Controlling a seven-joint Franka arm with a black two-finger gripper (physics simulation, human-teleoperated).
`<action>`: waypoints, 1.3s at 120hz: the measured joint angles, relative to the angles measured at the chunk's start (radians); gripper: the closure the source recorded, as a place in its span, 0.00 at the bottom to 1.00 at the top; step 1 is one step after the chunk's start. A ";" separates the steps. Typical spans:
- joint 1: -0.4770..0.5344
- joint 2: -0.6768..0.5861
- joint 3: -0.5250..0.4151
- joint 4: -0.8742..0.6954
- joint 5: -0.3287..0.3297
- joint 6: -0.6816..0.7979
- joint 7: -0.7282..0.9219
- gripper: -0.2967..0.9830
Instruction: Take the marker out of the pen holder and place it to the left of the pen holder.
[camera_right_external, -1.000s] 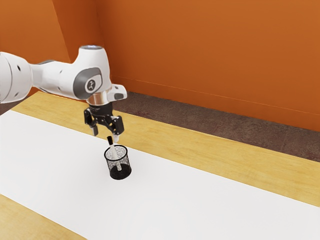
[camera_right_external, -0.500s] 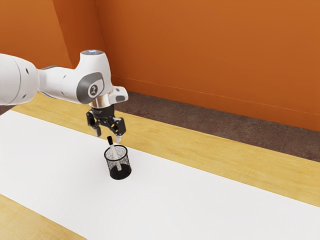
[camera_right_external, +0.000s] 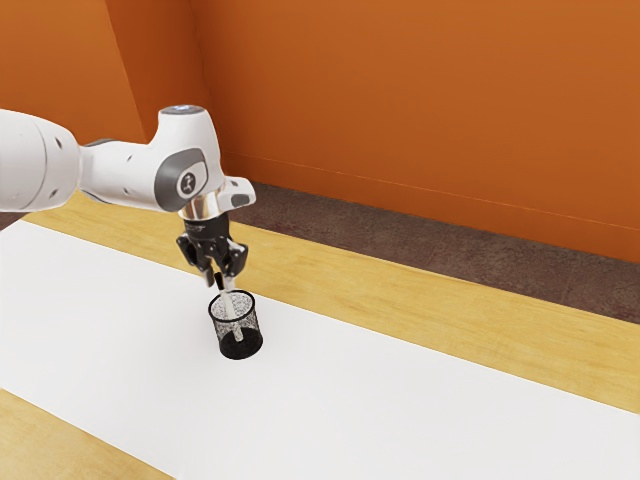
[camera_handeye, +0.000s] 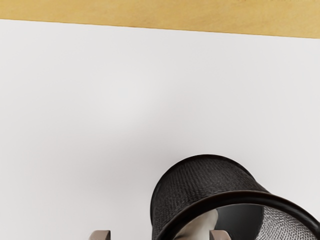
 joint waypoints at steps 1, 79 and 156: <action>0.000 0.000 0.000 0.000 0.000 0.000 0.000 0.63; -0.041 -0.102 0.001 -0.075 0.025 0.003 -0.040 0.84; 0.131 -0.316 0.003 -0.132 0.126 -0.062 -0.067 0.85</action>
